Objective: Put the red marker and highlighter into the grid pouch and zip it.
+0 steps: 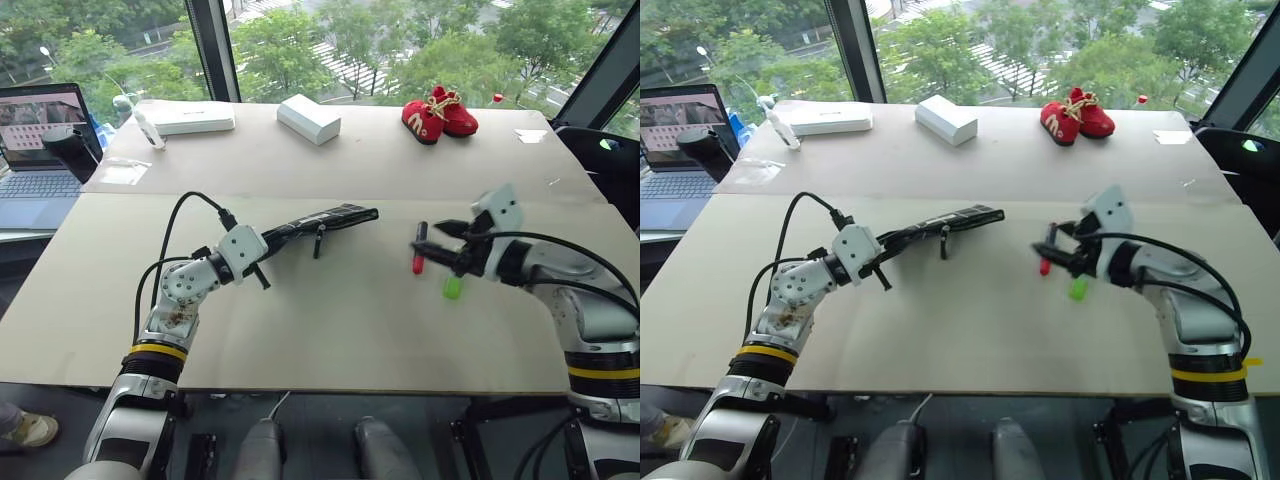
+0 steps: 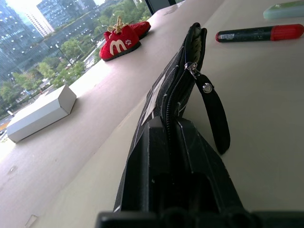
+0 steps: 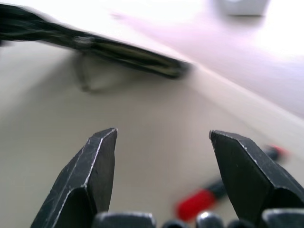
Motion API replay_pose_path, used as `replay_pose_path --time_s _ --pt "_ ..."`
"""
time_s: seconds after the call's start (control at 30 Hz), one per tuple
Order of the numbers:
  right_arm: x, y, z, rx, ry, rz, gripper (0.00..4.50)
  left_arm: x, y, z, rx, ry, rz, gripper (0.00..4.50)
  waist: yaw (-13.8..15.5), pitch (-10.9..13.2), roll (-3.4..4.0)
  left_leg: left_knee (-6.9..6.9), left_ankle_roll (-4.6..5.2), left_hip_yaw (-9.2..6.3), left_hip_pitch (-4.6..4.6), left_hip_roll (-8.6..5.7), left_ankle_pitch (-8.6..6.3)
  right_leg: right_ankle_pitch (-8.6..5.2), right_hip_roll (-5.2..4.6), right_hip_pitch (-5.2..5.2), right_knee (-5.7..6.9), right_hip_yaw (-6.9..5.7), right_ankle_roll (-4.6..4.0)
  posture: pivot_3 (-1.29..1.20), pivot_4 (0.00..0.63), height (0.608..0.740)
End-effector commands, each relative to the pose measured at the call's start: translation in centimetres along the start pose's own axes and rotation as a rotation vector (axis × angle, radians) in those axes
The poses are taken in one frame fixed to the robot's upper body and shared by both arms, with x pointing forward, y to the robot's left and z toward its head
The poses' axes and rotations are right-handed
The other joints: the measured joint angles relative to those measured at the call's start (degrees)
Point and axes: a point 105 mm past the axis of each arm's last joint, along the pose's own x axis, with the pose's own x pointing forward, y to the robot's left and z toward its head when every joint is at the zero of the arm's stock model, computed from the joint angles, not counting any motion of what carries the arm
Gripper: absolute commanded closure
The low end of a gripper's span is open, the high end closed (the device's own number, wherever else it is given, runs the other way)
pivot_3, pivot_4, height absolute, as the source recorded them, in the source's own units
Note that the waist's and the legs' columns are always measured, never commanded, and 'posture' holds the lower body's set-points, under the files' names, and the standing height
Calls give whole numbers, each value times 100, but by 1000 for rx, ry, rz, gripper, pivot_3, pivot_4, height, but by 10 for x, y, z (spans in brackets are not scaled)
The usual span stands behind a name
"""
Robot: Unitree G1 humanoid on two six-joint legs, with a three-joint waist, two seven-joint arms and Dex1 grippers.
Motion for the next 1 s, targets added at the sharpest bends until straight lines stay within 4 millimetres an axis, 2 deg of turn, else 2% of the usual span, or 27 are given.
replay_pose_path --time_s 0.03,0.17,0.4,0.57,0.8,0.9,1.0 --pt "-6 -8 -10 32 27 -138 1042 -1 4 10 12 -46 24 4500 3 0 0 -1 0 0 -1 0 0 0 0 0 -1 0 0 0 150 729" --pt "-10 -7 -27 87 74 -231 1042 0 2 10 8 -49 19 4500 0 0 0 0 1 2 -4 -2 0 0 -2 0 -1 5 1 0 150 729" --pt "-17 -5 -47 113 132 -290 1042 3 0 10 -5 -56 9 4500 2 0 0 0 1 1 -4 -2 0 0 -1 0 -1 4 1 0 150 729" --pt "-18 0 -59 133 163 -291 1042 5 -1 11 -10 -62 6 4500 4 0 0 1 1 1 -3 -3 0 0 -2 2 -2 4 2 0 150 729" --pt "-17 9 -91 211 224 -314 1042 5 2 12 -13 -68 18 4500 12 -2 -3 1 1 -1 7 -2 0 0 -1 16 -4 1 2 0 150 729" --pt "-16 10 -91 286 197 -327 1042 6 2 13 -18 -71 22 4500 19 -7 -11 1 1 -1 19 -2 -1 0 -1 29 -5 0 3 0 150 729" --pt "-16 5 -86 286 182 -346 1042 7 0 13 -23 -74 22 4500 10 -7 -11 1 1 -1 21 -2 0 0 -1 29 -4 1 3 0 150 729"
